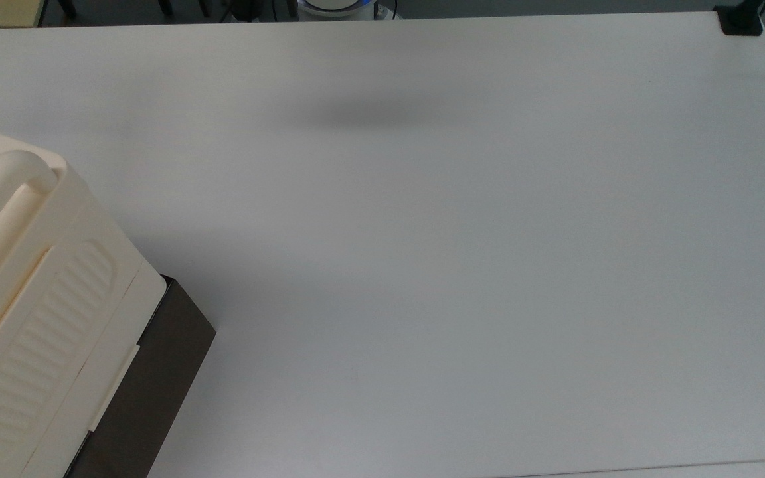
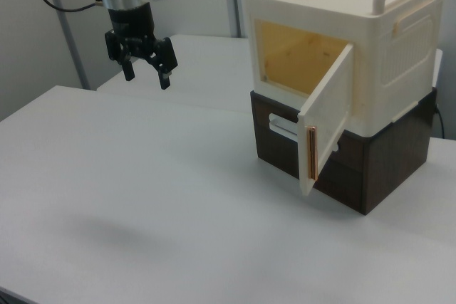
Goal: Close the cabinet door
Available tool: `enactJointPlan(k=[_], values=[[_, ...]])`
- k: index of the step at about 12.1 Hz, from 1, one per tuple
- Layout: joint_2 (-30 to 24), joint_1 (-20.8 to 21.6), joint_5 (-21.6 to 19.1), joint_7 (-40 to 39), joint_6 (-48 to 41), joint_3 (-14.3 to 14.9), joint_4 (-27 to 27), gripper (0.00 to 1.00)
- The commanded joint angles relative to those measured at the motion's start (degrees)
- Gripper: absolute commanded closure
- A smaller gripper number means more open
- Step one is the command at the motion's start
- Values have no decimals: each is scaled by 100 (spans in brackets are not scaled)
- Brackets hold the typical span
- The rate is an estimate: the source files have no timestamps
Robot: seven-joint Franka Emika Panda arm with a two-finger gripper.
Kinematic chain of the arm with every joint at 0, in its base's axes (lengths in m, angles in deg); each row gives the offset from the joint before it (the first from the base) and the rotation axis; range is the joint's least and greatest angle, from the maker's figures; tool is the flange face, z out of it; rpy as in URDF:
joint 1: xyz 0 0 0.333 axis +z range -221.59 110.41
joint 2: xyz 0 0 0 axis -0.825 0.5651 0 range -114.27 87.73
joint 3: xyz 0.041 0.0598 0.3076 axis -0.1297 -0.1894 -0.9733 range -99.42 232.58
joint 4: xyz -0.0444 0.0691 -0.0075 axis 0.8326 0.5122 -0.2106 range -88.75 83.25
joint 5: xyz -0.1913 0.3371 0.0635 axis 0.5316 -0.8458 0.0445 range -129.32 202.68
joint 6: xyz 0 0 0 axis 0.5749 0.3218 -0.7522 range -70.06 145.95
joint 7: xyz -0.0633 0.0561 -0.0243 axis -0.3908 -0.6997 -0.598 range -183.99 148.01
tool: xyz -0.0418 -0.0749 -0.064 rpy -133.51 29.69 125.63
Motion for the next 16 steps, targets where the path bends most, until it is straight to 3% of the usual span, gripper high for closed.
enactJointPlan(k=[1, 10, 14, 16], values=[[-65, -45, 100, -68, 173, -49, -130, 0], [-162, -212, 82, -208, 94, -49, -130, 0], [-512, -589, 82, -1806, -424, -49, -157, 0], [-759, -984, 47, -1782, -451, -40, -148, 37]])
